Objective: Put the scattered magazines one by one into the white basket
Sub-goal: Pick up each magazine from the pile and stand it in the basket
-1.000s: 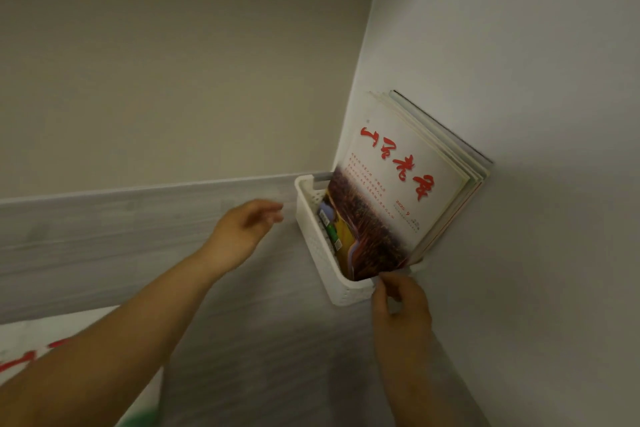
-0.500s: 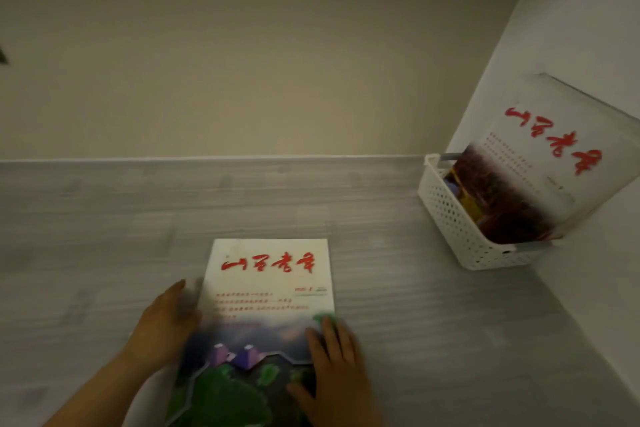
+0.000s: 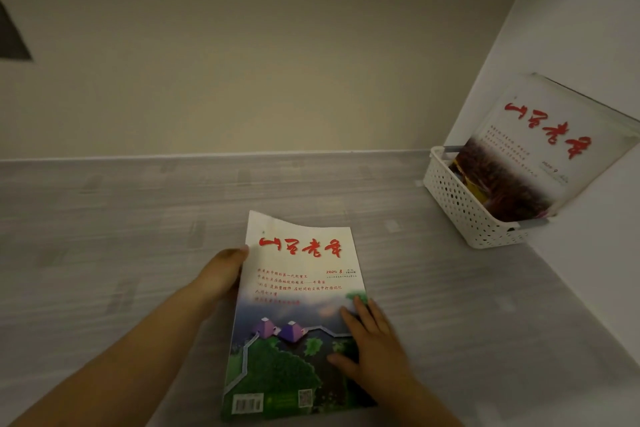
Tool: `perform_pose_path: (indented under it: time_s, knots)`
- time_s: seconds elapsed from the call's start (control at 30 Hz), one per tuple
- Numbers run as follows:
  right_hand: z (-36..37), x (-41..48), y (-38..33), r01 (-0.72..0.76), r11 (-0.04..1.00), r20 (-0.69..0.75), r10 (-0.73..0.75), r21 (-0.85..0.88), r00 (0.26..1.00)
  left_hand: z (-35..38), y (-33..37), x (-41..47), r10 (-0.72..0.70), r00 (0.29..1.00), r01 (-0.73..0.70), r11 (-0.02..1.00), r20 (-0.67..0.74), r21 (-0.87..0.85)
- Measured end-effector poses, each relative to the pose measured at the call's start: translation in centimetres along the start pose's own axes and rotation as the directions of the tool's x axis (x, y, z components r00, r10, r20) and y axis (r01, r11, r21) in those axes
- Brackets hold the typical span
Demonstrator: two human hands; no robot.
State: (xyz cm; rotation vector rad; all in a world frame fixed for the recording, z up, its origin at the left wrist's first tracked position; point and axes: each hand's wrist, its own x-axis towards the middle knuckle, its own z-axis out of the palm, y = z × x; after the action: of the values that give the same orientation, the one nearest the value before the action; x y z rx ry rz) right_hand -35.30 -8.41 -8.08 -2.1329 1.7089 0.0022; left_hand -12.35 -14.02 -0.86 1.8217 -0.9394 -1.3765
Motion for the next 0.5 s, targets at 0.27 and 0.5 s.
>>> perform_pose_path:
  time_s: [0.27, 0.5]
  knots:
    - [-1.0, -1.3, -0.5, -0.032, 0.751, -0.212, 0.227, 0.659, 0.951, 1.2, 4.3, -0.7, 0.422, 0.901, -0.431, 0.897, 0.104, 0.096]
    - [-6.4, -2.4, 2.4, 0.013, 0.327, -0.193, 0.526, 0.945, 0.828, 3.1, 9.3, -2.1, 0.590, 0.781, -0.566, 0.807, 0.205, -0.170]
